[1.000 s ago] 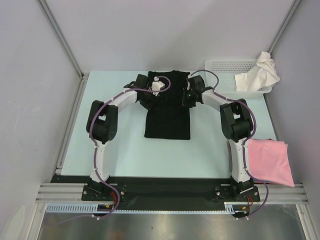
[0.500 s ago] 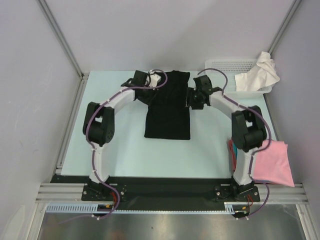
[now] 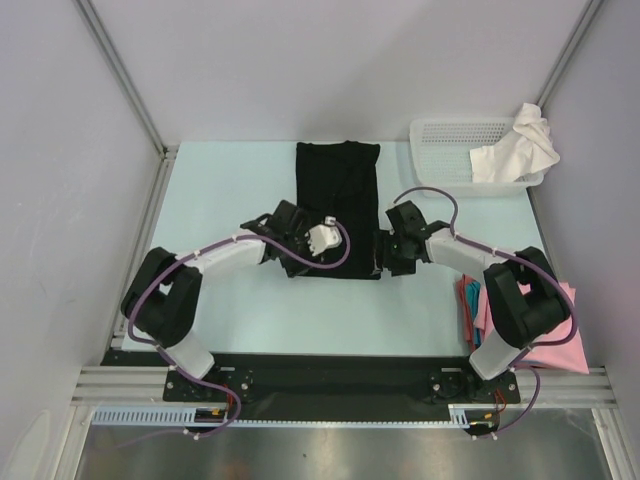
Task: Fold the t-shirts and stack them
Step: Fold the tshirt
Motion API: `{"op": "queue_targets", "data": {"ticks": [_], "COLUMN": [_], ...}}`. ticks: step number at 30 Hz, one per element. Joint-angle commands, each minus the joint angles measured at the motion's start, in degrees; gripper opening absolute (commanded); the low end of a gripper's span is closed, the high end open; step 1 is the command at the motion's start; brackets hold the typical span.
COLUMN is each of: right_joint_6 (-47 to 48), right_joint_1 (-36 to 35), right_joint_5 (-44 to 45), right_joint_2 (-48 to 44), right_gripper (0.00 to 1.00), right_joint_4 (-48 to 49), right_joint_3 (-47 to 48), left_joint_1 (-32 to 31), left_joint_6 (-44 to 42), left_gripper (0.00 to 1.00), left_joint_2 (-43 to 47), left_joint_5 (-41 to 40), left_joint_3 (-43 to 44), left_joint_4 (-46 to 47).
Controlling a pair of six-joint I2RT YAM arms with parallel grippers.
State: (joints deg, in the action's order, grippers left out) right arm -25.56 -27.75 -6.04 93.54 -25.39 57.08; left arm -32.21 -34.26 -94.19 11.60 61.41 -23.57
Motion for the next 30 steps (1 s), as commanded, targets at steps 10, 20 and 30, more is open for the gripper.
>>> {"op": "queue_targets", "data": {"ticks": [10,20,30], "right_joint_6": [-4.85,-3.53,-6.85], "right_joint_1": [0.41,0.33,-11.79], "right_joint_5": [-4.32,-2.66,-6.42], "right_joint_2": [3.75,0.78,-18.55], "right_gripper": [0.52,0.00,0.00], "right_joint_4": [10.18,7.55,-12.56], "right_joint_3": [-5.66,-6.72,-10.85], "left_joint_1": [-1.28,-1.37,-4.87], "left_joint_6": [-8.37,-3.89,-0.99], "left_gripper": [0.58,0.00,0.00], "left_joint_2": [-2.92,-4.52,13.49], "left_joint_5": [-2.88,-4.40,2.28], "left_joint_3": [-5.59,-5.33,-9.55], "left_joint_4": [1.94,-0.06,-26.21]}}
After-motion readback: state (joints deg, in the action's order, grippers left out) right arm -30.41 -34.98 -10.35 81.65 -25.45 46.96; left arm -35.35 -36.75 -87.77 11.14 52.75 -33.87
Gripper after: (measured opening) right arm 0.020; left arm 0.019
